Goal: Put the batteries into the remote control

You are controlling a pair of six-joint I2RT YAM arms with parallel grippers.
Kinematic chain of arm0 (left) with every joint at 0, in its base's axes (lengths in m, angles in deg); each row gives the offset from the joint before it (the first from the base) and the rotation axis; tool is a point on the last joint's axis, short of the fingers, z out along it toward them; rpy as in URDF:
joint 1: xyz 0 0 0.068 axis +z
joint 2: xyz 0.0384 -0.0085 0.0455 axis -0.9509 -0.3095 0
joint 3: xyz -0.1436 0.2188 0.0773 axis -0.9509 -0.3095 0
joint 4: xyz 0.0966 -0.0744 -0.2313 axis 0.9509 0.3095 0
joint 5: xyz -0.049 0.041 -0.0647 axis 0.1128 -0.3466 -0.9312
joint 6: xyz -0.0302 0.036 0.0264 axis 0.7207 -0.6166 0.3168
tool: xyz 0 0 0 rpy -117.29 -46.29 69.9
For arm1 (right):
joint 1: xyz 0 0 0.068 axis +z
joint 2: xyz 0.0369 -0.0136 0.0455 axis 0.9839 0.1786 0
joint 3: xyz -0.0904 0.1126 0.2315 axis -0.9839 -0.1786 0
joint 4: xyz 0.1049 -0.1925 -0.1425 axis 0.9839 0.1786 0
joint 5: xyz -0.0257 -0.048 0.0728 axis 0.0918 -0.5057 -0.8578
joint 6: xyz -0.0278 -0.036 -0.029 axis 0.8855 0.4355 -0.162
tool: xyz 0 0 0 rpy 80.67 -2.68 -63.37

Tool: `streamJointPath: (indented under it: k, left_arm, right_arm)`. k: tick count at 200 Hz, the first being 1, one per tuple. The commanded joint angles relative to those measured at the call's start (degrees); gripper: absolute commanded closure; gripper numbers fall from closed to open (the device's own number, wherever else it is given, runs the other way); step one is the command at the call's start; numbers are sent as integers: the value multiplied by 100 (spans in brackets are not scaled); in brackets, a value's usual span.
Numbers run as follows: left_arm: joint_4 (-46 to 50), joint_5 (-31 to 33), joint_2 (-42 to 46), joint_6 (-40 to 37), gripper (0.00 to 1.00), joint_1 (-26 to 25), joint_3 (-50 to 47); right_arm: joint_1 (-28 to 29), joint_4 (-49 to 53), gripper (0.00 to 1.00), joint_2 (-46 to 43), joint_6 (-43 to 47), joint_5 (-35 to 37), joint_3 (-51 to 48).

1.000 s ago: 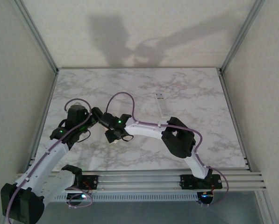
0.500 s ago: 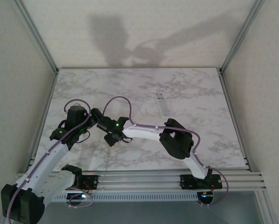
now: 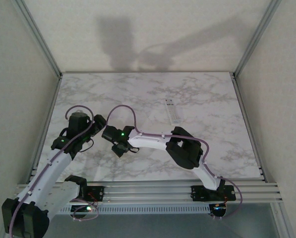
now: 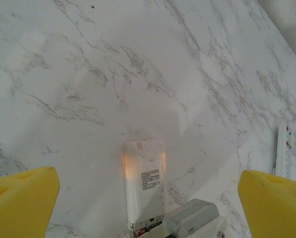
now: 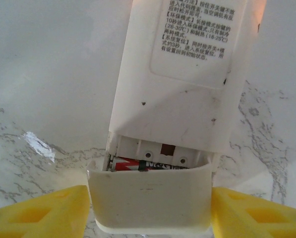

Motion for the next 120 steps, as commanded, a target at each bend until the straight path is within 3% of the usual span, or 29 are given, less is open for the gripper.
streamJointPath:
  k: [1, 43, 120]
  left_arm:
    - [97, -238, 53, -123, 7, 176, -103]
    - [35, -639, -36, -215, 7, 460, -264]
    - [3, -807, -8, -281, 6, 654, -291]
  right_arm:
    - [38, 104, 37, 147, -52, -86, 201]
    - [-26, -88, 41, -153, -76, -122, 19]
    - [-434, -878, 44, -937, -824, -916, -733]
